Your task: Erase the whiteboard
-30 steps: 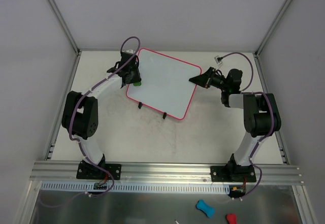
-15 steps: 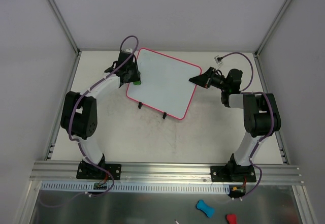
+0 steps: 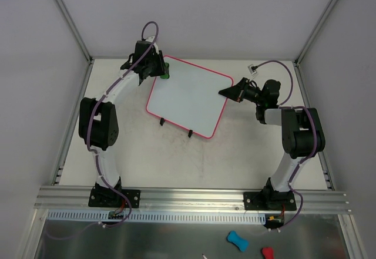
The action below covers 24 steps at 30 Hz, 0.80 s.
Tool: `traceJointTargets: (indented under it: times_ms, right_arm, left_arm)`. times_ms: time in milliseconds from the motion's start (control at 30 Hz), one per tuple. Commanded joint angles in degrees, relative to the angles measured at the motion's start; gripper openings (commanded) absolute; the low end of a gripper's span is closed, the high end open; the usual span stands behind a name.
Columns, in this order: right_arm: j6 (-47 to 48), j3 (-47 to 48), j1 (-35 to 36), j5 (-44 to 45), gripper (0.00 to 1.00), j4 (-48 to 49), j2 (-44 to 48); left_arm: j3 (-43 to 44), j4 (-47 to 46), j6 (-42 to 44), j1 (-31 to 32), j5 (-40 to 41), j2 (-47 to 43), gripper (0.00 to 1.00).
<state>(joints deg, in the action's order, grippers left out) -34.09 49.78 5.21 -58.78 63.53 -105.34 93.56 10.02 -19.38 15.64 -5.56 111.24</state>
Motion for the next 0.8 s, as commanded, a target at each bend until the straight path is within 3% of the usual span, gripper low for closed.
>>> traceJointTargets:
  times_ms: [0, 400, 600, 767]
  right_arm:
    - [3.59, 0.23, 1.55, -5.2, 0.0, 5.55, 2.77]
    - [3.41, 0.23, 1.55, -5.2, 0.0, 5.64, 2.68]
    - [3.5, 0.14, 1.56, -5.2, 0.0, 5.64, 2.77]
    - [3.5, 0.14, 1.64, -5.2, 0.0, 5.64, 2.77]
  left_arm:
    - [5.4, -1.85, 1.62, -0.35, -2.78, 3.01, 0.0]
    - [14.98, -0.97, 1.89, -0.52, -3.14, 5.74, 0.0]
    - [13.32, -0.44, 2.41, -0.87, -2.0, 5.04, 0.0]
    - [6.65, -0.53, 2.32, -1.14, 0.46, 2.14, 0.0]
